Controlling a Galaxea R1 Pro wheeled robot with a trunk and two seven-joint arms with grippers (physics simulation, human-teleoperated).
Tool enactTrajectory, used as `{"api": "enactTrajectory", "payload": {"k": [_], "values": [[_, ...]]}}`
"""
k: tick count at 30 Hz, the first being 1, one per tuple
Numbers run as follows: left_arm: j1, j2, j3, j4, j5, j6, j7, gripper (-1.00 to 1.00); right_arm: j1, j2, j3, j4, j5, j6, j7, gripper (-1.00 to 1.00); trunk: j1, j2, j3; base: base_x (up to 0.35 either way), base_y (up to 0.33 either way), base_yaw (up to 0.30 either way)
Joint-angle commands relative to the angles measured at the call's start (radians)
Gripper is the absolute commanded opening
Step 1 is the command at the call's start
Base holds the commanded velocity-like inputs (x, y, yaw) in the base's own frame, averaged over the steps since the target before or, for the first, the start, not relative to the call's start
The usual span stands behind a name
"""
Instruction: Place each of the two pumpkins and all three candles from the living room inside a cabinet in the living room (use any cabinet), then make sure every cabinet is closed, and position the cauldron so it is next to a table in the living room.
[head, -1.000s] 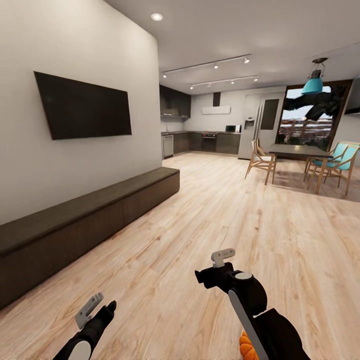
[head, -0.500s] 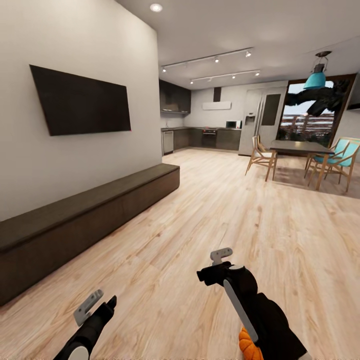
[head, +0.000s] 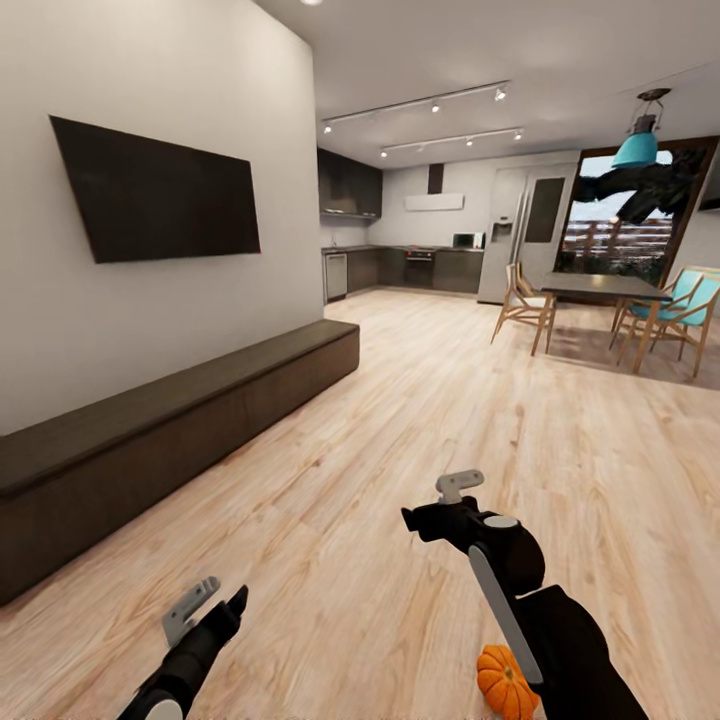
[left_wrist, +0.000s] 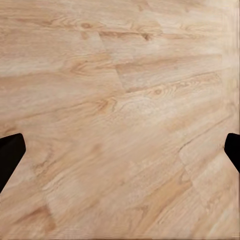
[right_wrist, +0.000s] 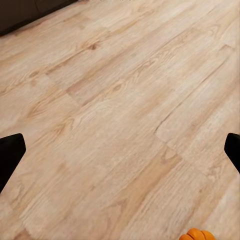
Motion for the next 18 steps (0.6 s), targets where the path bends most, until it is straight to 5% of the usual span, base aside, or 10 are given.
{"api": "enactTrajectory", "payload": {"k": [1,18], "values": [[0.000,0.002,-0.008,-0.003,-0.001,0.001,-0.004,1.00,0.000,0.000,-0.001,-0.003,-0.010,0.004,-0.010,1.00,0.000,0.000,-0.003,0.000,0.000,0.000],[0.001,0.004,-0.004,0.013,-0.011,0.002,-0.029,1.00,0.004,0.000,-0.003,-0.009,-0.007,0.005,0.090,1.00,0.000,0.000,-0.030,0.000,0.000,0.000]]}}
